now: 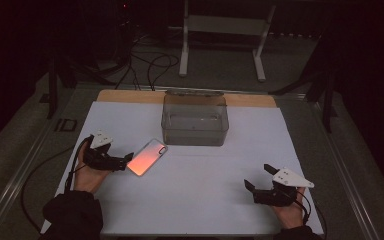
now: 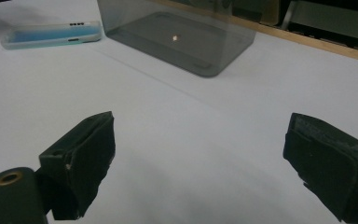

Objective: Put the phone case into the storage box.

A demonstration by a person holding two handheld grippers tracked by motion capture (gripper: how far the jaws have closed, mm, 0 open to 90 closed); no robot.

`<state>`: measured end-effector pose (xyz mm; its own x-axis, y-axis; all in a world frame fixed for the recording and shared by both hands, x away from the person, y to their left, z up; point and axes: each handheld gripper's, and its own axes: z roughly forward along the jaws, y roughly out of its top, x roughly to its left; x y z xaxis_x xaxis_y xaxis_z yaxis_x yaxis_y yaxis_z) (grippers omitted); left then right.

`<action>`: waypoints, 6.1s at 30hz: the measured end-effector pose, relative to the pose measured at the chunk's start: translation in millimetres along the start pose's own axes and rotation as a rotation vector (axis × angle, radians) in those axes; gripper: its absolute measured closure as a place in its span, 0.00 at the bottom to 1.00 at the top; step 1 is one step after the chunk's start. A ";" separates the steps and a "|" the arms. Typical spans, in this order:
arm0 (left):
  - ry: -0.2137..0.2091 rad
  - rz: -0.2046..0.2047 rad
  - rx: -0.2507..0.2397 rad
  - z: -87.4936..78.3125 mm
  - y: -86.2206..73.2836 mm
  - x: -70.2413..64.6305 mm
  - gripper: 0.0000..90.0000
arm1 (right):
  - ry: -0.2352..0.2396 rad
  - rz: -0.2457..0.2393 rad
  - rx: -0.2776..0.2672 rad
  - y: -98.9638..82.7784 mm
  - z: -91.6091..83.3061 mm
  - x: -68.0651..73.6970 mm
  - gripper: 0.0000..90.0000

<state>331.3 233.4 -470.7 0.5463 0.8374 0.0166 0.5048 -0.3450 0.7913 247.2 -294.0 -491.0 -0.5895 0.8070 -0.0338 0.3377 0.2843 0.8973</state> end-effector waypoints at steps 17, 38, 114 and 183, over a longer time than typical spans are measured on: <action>-0.022 -0.015 0.083 21.0 2.1 4.0 0.07 | 0.001 0.001 -0.007 0.1 -0.8 -0.2 0.10; -0.048 -0.016 0.201 40.0 4.4 8.0 0.16 | 0.005 0.001 -0.001 0.0 -0.3 -0.6 0.10; -0.153 -0.115 0.282 48.9 1.9 2.0 0.99 | 0.039 0.031 0.011 1.6 3.5 -1.6 0.09; -0.149 -0.041 -0.069 18.3 47.2 -71.3 0.99 | 0.199 0.134 -0.025 83.8 53.2 21.2 0.09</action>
<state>328.5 149.6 -445.7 0.6220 0.7762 -0.1034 0.4842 -0.2774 0.8298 302.0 -225.6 -439.9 -0.6746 0.7179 0.1720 0.4062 0.1665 0.8985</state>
